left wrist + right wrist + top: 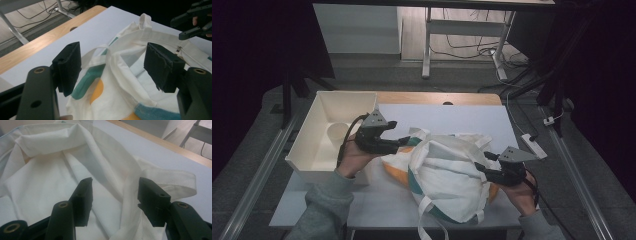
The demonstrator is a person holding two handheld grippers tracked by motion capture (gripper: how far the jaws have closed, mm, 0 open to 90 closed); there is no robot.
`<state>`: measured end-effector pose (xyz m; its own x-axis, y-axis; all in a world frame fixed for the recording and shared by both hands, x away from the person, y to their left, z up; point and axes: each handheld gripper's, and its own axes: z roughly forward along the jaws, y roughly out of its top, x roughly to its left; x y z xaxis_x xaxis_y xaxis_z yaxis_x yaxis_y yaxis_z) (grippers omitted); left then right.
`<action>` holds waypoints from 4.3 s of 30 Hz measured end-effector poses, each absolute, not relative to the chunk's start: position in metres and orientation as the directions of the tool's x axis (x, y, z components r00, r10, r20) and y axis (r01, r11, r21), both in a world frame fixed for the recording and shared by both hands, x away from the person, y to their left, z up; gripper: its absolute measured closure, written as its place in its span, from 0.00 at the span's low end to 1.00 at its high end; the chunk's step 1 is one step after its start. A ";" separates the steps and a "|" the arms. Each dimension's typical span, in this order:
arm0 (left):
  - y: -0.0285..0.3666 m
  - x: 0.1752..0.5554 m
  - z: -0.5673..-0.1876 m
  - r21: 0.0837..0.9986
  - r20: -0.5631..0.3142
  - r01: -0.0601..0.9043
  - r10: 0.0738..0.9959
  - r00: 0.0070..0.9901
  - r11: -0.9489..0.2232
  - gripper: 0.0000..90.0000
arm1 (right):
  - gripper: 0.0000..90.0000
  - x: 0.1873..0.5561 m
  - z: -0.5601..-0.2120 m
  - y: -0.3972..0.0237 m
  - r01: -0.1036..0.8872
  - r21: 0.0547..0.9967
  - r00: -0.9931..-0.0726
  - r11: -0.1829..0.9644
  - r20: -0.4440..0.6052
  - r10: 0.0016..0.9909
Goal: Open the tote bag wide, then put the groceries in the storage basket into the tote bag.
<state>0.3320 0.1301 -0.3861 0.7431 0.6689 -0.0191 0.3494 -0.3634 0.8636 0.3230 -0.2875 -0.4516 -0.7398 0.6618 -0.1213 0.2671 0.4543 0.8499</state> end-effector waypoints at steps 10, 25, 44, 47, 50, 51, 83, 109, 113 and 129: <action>0.151 0.330 -0.377 0.877 -0.035 0.355 0.695 0.718 -0.323 0.33 | 0.51 0.320 -0.451 -0.283 0.252 0.844 -0.739 0.474 -0.149 0.658; 0.195 0.337 -0.377 0.876 -0.042 0.398 0.779 0.625 -0.272 0.32 | 0.51 0.320 -0.454 -0.280 0.254 0.832 -0.741 0.493 -0.160 0.652; 0.249 0.366 -0.409 0.779 0.014 0.561 0.903 0.429 -0.279 0.17 | 0.51 0.321 -0.457 -0.278 0.261 0.824 -0.743 0.503 -0.162 0.650; 0.254 0.371 -0.416 0.738 0.046 0.600 0.911 0.410 -0.307 0.12 | 0.51 0.321 -0.459 -0.279 0.265 0.821 -0.742 0.506 -0.162 0.650; 0.260 0.375 -0.425 0.714 0.043 0.632 0.920 0.389 -0.301 0.07 | 0.51 0.321 -0.459 -0.278 0.265 0.819 -0.744 0.508 -0.162 0.649; 0.261 0.377 -0.427 0.709 0.043 0.640 0.924 0.380 -0.296 0.06 | 0.51 0.321 -0.459 -0.278 0.261 0.821 -0.745 0.508 -0.163 0.646; 0.269 0.401 -0.467 0.592 0.025 0.769 0.959 0.282 -0.241 0.08 | 0.51 0.321 -0.465 -0.273 0.264 0.802 -0.755 0.536 -0.174 0.632; 0.272 0.375 -0.421 0.794 -0.125 0.599 0.940 0.318 -0.097 0.21 | 0.51 0.321 -0.465 -0.272 0.255 0.803 -0.754 0.538 -0.183 0.631; 0.271 0.370 -0.413 0.826 -0.168 0.561 0.927 0.336 -0.054 0.21 | 0.51 0.321 -0.464 -0.272 0.253 0.804 -0.754 0.538 -0.184 0.631; 0.236 0.341 -0.370 0.911 -0.223 0.411 0.823 0.523 -0.014 0.21 | 0.51 0.321 -0.464 -0.271 0.250 0.806 -0.754 0.536 -0.185 0.630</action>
<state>0.3409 0.2360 -0.3702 0.5225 0.8230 -0.2227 0.4111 -0.0143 0.9115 0.3207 -0.2713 -0.4642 -0.7542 0.6301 -0.1848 0.2501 0.5358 0.8064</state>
